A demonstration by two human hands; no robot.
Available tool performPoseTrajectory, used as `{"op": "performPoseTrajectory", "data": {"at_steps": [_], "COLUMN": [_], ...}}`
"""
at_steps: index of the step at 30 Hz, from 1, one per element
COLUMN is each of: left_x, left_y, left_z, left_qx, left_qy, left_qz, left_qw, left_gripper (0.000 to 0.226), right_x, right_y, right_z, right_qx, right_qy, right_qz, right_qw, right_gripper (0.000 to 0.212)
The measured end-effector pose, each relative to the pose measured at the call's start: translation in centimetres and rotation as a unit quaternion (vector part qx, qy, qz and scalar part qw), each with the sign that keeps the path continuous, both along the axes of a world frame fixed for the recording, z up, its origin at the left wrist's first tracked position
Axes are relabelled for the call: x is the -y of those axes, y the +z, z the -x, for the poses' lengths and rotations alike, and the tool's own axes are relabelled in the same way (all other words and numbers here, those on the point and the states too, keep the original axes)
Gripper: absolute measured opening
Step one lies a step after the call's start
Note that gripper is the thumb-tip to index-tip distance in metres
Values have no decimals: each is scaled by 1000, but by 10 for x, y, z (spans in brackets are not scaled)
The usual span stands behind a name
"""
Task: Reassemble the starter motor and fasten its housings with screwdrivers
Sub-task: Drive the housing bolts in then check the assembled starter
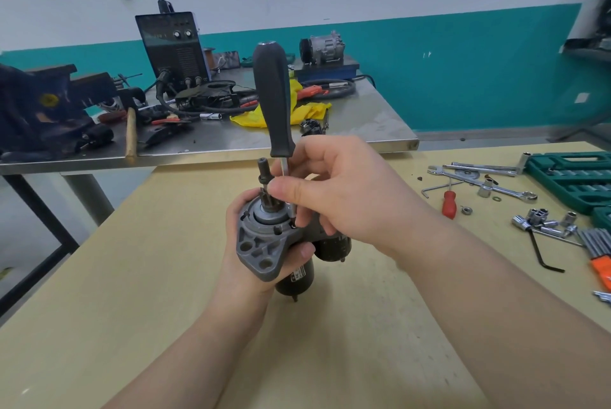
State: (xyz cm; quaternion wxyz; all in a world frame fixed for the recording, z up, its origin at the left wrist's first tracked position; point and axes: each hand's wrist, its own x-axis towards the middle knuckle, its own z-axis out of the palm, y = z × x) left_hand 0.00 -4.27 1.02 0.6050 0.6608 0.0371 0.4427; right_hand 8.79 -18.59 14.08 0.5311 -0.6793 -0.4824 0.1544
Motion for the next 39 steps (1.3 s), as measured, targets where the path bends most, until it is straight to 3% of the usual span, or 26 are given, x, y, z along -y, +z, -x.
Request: {"op": "performPoseTrajectory", "data": {"at_steps": [4, 9, 11, 15, 22, 26, 28, 31, 34, 37, 39], "left_x": [-1, -7, -7, -6, -8, -8, -7, -7, -7, -9, -11], "left_y": [-2, -12, -10, -7, -13, -9, -9, -11, -11, -12, -14], "left_z": [0, 2, 2, 1, 1, 0, 1, 2, 1, 1, 0], "left_qx": [-2, 2, 4, -8, 10, 3, 1, -4, 5, 9, 6], "left_qy": [4, 3, -1, 0, -5, -5, -1, 3, 10, 6, 11], "left_qz": [-10, -17, -12, -3, -15, -19, -6, 3, -3, -14, -25], "left_qw": [1000, 1000, 1000, 1000, 1000, 1000, 1000, 1000, 1000, 1000, 1000], "left_gripper": [102, 94, 94, 99, 93, 98, 99, 103, 97, 89, 94], "right_x": [4, 3, 3, 6, 1, 4, 3, 0, 0, 4, 5], "right_y": [5, 3, 4, 6, 3, 5, 4, 1, 2, 6, 6], "right_z": [-3, 0, 0, -2, -1, -4, -3, 0, -1, -5, -4], "right_qx": [0, 0, -27, -31, -20, -2, 8, 35, 18, 7, 4], "right_qy": [27, -11, 18, 54, -5, 17, 0, -35, 1, 25, 16], "right_qz": [13, 2, 12, 27, 9, 20, 9, 1, 13, 28, 20], "right_qw": [1000, 1000, 999, 998, 1000, 1000, 1000, 999, 1000, 999, 1000], "right_gripper": [17, 11, 4, 20, 6, 16, 7, 15, 5, 17, 11]}}
